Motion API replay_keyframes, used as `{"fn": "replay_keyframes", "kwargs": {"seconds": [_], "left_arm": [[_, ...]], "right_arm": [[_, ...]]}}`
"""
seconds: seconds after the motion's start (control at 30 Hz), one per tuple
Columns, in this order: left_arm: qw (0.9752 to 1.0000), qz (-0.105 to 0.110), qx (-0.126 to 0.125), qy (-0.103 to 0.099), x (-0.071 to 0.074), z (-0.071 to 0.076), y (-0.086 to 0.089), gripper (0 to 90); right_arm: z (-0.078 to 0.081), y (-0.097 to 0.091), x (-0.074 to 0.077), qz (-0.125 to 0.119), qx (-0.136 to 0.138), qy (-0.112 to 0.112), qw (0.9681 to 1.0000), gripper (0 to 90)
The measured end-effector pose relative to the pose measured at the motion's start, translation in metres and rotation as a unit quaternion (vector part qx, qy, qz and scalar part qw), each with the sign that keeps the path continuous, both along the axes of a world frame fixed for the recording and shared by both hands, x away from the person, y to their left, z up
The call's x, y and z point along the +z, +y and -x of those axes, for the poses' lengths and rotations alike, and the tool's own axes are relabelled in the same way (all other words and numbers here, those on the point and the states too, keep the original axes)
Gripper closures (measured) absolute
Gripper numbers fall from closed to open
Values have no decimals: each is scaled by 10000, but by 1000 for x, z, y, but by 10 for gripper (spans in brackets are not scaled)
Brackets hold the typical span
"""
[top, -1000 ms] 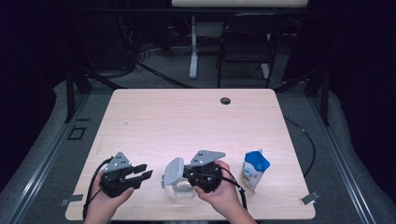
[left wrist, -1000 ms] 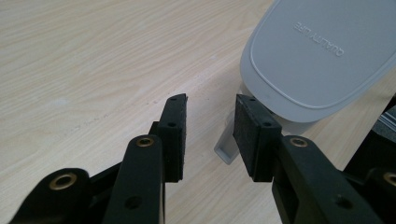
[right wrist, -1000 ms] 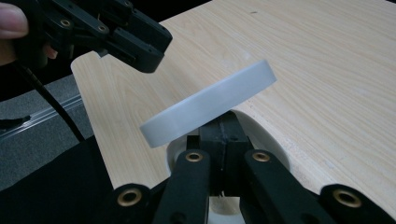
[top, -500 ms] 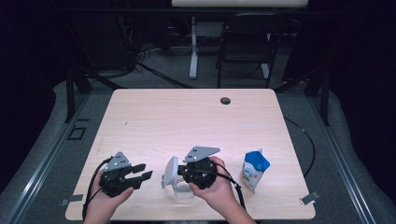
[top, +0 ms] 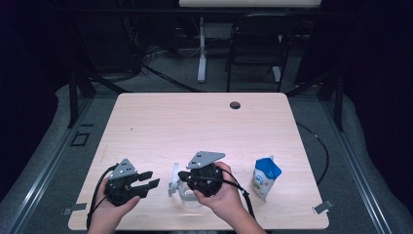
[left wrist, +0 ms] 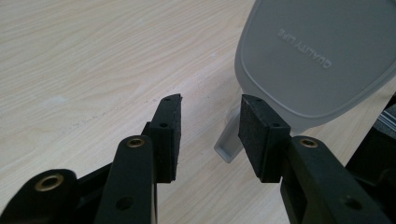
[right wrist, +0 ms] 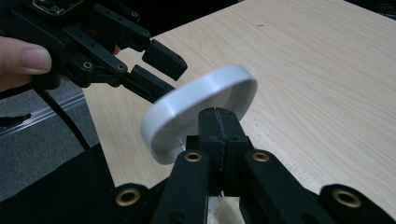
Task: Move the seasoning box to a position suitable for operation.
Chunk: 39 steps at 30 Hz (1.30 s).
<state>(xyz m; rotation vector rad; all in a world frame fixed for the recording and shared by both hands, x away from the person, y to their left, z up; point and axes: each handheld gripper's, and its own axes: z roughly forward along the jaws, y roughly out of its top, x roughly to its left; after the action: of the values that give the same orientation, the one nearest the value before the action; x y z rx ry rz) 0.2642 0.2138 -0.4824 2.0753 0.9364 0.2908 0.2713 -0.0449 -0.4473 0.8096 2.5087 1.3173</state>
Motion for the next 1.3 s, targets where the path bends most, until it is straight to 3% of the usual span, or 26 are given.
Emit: {"fn": "replay_keyframes", "kwargs": {"seconds": [0.37,0.63,0.93,1.13,1.3], "left_arm": [[10000,28,2,3,0,0,1,599],[10000,51,-16,-81,0,0,0,600],[9999,75,-26,-66,-1,-1,2,597],[10000,90,-17,-41,-2,-2,3,594],[9999,121,8,-29,-3,-4,4,591]], "right_arm": [[0,4,4,36,28,-52,10000,899],[1,0,5,69,-98,-210,9997,812],[8,-18,5,-59,-323,-303,9990,700],[15,-35,0,-140,-414,-236,9988,646],[20,-46,-4,-111,-623,-370,9973,585]]}}
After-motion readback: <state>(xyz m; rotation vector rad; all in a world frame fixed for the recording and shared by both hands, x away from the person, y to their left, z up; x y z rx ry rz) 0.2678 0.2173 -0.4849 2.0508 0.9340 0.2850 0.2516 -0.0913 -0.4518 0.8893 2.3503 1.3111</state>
